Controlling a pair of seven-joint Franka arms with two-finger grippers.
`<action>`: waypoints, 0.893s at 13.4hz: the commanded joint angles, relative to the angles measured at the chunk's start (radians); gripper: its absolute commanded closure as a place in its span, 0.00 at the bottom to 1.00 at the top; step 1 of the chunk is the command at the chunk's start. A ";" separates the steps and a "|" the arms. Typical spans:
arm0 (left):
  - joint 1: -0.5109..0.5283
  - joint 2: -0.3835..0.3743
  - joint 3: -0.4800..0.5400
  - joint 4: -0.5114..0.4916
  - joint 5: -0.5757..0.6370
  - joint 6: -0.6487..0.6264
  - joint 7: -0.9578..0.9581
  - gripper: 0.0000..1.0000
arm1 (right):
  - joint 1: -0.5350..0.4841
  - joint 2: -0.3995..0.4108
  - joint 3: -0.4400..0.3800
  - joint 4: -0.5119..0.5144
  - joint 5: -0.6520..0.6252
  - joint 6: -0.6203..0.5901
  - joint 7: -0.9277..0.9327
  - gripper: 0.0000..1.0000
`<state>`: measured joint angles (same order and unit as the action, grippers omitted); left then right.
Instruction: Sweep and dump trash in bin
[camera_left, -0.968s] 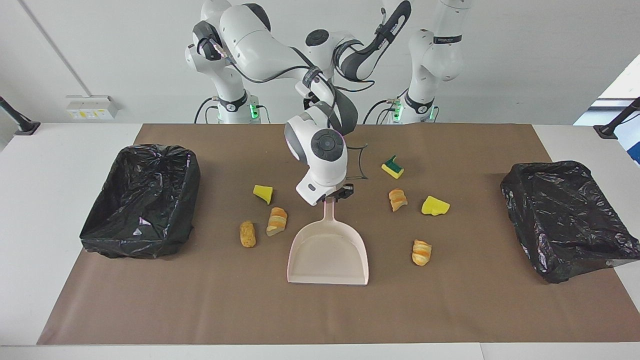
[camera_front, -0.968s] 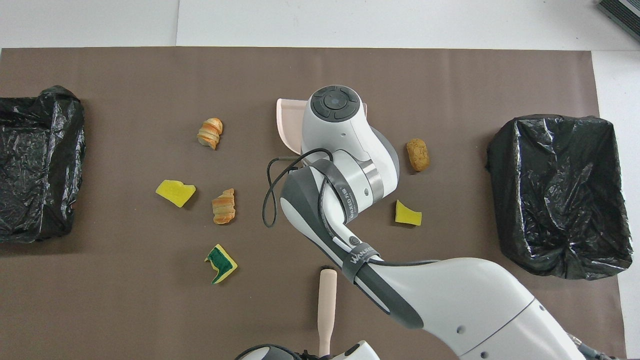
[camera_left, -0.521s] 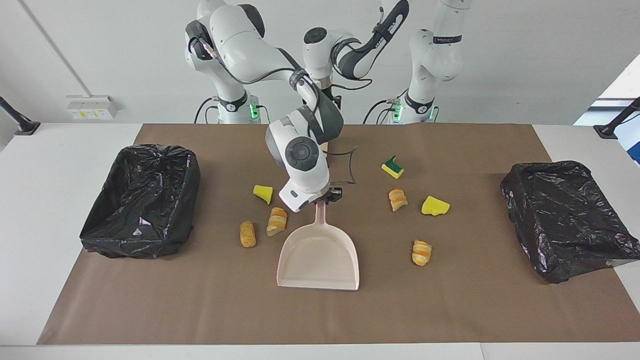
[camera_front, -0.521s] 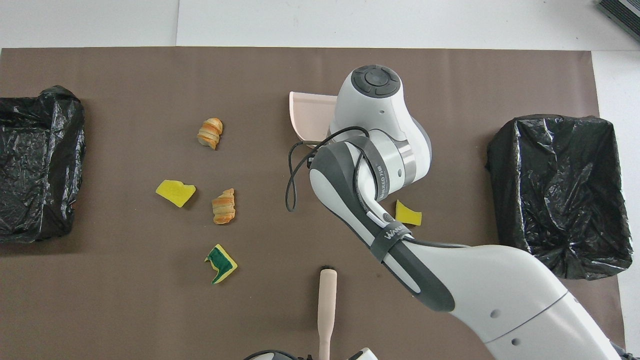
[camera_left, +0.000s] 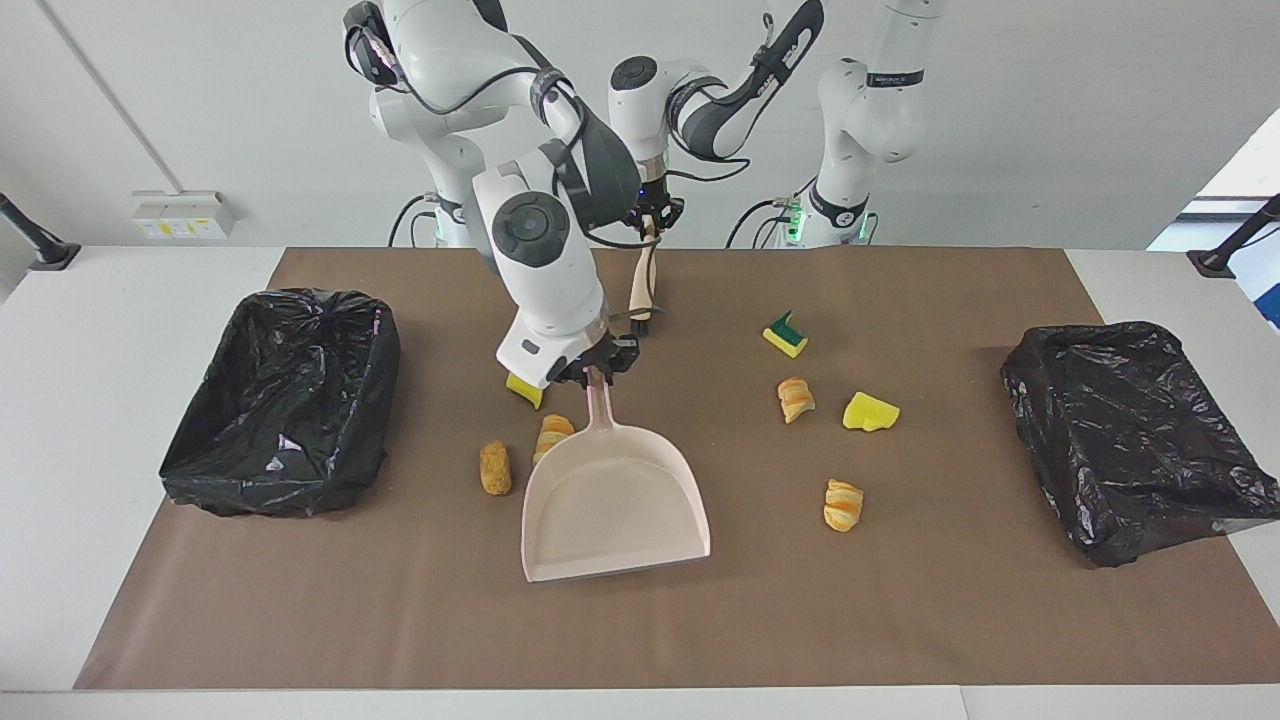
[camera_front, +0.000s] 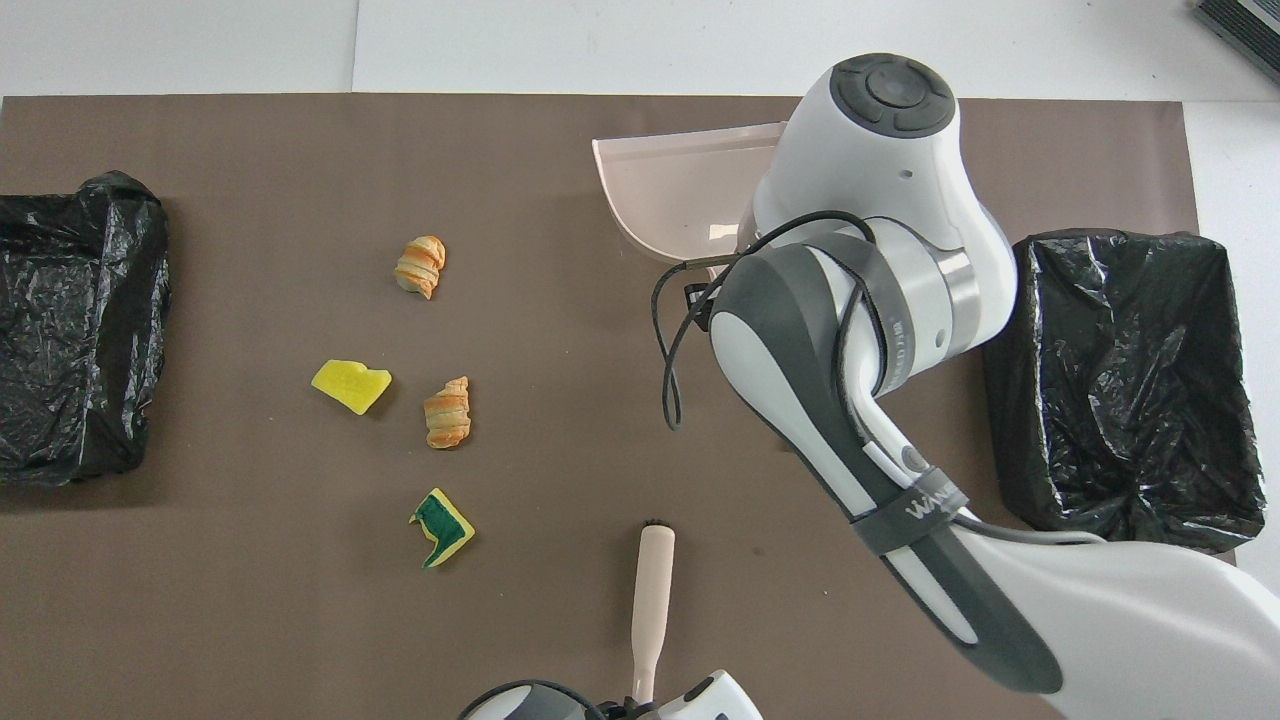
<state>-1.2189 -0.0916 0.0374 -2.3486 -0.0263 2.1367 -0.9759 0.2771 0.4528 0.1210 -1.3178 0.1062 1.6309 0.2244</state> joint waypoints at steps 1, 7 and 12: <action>0.096 -0.036 0.002 0.069 0.000 -0.141 0.011 1.00 | -0.061 -0.071 0.008 -0.026 -0.025 -0.090 -0.124 1.00; 0.416 -0.077 0.003 0.074 0.115 -0.169 0.118 1.00 | -0.111 -0.241 0.009 -0.229 -0.109 -0.173 -0.458 1.00; 0.703 0.003 0.002 0.161 0.135 -0.167 0.486 1.00 | -0.104 -0.388 0.008 -0.581 -0.154 0.133 -0.819 1.00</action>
<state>-0.5933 -0.1244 0.0556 -2.2338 0.0936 1.9850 -0.5791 0.1758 0.1314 0.1206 -1.7896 -0.0143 1.6920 -0.5125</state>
